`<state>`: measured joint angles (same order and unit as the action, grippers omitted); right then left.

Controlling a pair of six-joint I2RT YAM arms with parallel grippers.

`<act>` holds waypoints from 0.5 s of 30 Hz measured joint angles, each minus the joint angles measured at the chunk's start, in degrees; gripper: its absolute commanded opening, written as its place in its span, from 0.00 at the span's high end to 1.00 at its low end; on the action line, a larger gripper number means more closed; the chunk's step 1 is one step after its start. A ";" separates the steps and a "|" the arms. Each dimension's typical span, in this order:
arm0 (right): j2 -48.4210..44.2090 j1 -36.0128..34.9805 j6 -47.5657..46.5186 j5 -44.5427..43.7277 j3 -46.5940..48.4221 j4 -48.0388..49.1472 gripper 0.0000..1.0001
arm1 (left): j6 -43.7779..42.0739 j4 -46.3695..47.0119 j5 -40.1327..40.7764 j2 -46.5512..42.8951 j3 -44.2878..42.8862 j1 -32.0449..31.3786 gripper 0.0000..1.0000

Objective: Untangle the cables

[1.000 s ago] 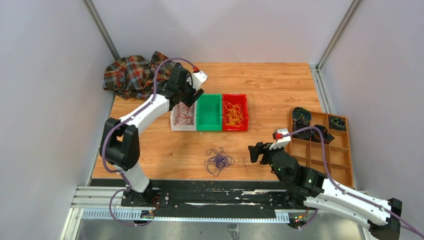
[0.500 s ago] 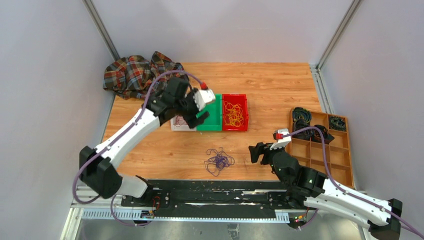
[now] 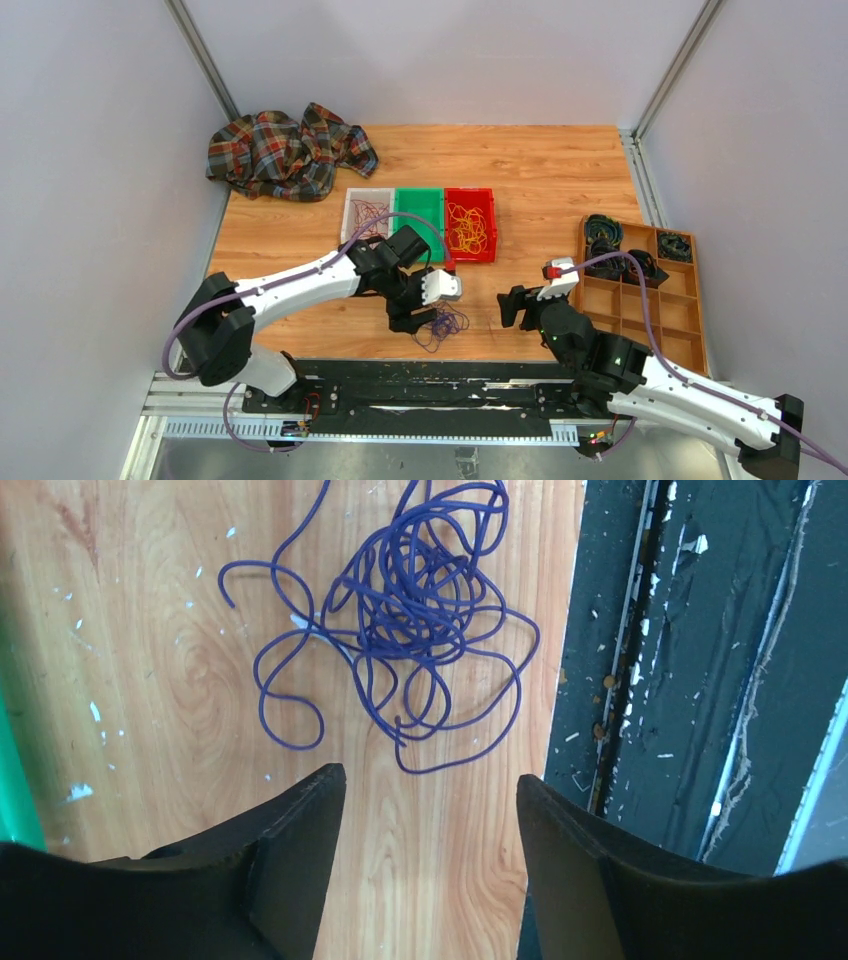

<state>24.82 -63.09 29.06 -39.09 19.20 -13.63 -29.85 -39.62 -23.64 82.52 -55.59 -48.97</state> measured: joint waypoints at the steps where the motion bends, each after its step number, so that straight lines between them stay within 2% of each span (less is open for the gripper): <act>1: 0.13 0.00 0.09 0.00 0.00 0.00 0.23 | 0.02 0.50 0.26 0.63 0.00 -0.44 0.34; 5: 0.42 0.00 0.24 -0.02 0.00 -0.02 0.23 | 0.17 2.89 1.03 3.30 0.00 -1.36 0.39; 9: 0.44 0.00 0.63 -0.02 0.00 -0.04 0.23 | 1.11 5.97 2.34 5.81 0.02 -2.21 0.49; 15: 0.04 0.00 1.20 0.00 0.00 -0.39 0.24 | 2.56 9.60 3.34 6.91 0.13 -2.32 0.86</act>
<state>24.86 -63.09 30.26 -39.09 19.20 -14.02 -27.29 -30.02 -20.29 89.43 -55.46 -51.29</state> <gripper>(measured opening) 0.765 0.290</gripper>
